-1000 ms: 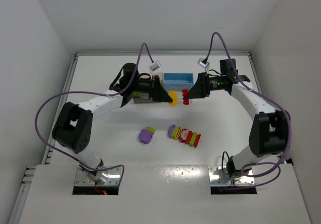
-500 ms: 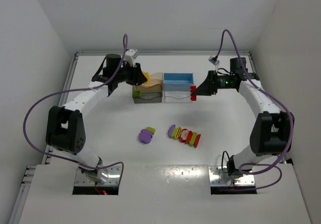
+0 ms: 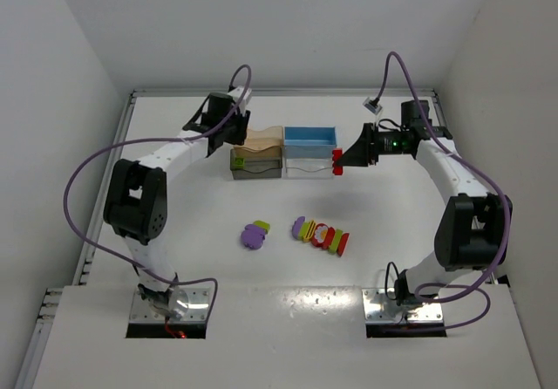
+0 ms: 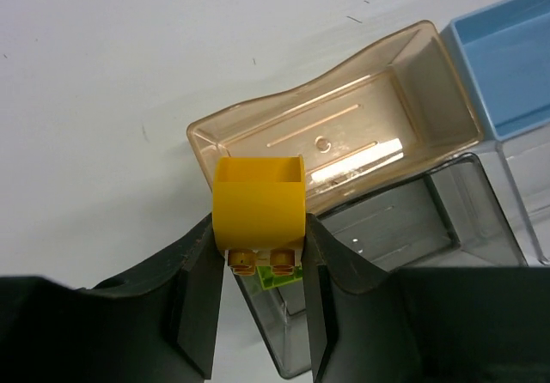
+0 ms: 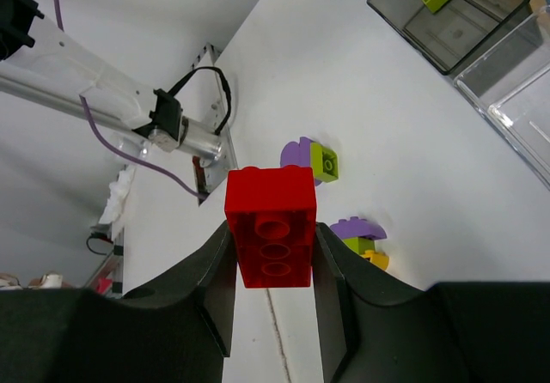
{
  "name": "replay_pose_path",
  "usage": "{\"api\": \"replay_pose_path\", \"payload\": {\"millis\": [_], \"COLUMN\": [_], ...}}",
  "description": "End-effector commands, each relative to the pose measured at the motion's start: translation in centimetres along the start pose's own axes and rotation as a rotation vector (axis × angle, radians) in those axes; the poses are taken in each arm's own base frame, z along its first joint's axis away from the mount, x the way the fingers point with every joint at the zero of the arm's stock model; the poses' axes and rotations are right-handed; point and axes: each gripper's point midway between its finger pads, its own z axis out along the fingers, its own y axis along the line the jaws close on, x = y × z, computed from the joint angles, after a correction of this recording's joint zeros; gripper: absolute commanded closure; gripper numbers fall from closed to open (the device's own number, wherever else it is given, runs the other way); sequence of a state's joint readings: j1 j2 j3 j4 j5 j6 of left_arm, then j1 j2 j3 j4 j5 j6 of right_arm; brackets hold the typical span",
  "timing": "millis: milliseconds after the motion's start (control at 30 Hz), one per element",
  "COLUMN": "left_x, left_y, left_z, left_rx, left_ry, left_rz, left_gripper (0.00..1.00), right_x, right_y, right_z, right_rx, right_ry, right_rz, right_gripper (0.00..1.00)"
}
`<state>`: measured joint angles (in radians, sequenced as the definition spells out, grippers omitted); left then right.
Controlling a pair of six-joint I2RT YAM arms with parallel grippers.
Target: Sort the legos into containers by color
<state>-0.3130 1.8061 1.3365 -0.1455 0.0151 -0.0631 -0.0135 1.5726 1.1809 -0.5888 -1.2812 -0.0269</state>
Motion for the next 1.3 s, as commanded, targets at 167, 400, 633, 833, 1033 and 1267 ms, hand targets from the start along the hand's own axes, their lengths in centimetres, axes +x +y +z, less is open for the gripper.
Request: {"api": "replay_pose_path", "payload": {"millis": [167, 400, 633, 833, 1033, 1267], "left_x": [-3.4, -2.7, -8.9, -13.1, -10.3, -8.6], "left_y": [0.9, 0.8, 0.0, -4.9, -3.4, -3.1], "left_z": [1.6, 2.4, -1.8, -9.9, -11.3, -12.3], "left_rx": [-0.07, -0.069, 0.07, 0.389, 0.393, 0.384], "left_ry": [-0.069, -0.053, -0.232, -0.326, -0.211, -0.186], "left_rz": [0.059, 0.041, -0.068, -0.064, -0.053, -0.043], "left_gripper": [0.63, 0.37, 0.34, 0.33, 0.33, 0.33], "right_x": [-1.4, -0.9, -2.0, -5.6, -3.3, -0.5], "right_y": [0.7, -0.2, -4.0, -8.8, -12.2, -14.3], "right_z": [-0.4, -0.4, -0.1, 1.6, 5.0, 5.8], "right_rx": [0.003, 0.04, 0.233, 0.448, 0.498, 0.517], "right_ry": [-0.019, -0.003, 0.057, 0.16, 0.392, 0.519], "right_rz": [-0.085, -0.076, -0.184, -0.402, -0.522, -0.538], "right_gripper": [1.0, 1.0, 1.0, 1.0, 1.0, 1.0]}}
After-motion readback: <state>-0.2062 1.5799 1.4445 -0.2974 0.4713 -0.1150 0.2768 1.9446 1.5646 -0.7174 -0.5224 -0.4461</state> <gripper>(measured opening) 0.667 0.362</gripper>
